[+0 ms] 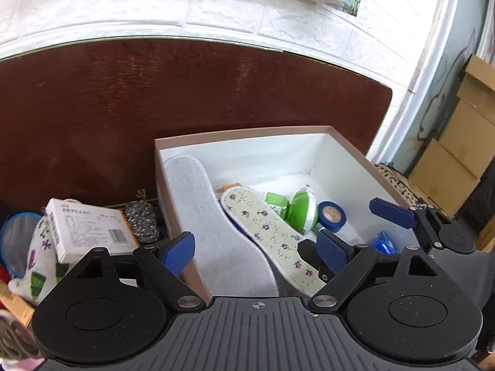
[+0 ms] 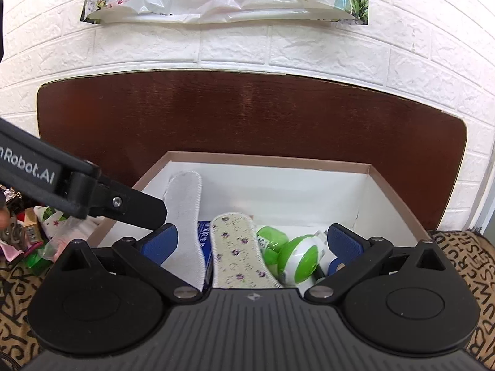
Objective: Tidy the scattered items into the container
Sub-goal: 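Lower both insoles into the box and open both tools, then move both tools back from the box toward the black marker pens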
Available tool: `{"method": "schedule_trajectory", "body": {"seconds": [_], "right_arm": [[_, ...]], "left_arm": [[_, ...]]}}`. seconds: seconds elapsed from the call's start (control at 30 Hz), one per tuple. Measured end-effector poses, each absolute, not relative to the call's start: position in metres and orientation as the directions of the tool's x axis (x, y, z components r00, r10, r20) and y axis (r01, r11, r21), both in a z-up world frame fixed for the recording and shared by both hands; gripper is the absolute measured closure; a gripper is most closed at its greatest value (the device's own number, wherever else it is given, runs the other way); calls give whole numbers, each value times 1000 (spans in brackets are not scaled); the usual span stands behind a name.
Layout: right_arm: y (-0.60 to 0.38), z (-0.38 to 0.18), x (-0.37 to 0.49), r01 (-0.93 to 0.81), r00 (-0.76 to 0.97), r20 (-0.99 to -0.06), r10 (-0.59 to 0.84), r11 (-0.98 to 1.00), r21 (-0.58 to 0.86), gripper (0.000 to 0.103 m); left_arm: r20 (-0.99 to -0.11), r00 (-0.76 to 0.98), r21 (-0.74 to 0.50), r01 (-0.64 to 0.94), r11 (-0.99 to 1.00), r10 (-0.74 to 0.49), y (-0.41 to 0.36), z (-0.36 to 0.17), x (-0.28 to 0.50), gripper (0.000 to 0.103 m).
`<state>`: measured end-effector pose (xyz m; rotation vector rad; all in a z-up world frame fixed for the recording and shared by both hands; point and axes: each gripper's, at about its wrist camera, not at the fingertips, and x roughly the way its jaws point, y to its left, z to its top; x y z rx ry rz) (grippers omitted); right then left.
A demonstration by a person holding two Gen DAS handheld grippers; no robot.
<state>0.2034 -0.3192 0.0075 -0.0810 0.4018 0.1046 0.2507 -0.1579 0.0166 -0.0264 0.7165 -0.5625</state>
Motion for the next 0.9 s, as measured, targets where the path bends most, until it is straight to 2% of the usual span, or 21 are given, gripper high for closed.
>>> {"method": "schedule_trajectory", "body": {"seconds": [0.2,0.63,0.9], "right_arm": [[-312,8,186,-122,913,-395,99,992,-33,0],[-291,14,130,-168,911,-380,159,986,9,0],[-276,12,103,-189,903,-391,176,982,4,0]], "left_arm": [[-586,653,-194,461,866,-479,-150,19,229,3],[-508,785,-82,365,927,-354,-137,27,157,0],[-502,807,-50,331,942,-310,-124,22,125,0]]}}
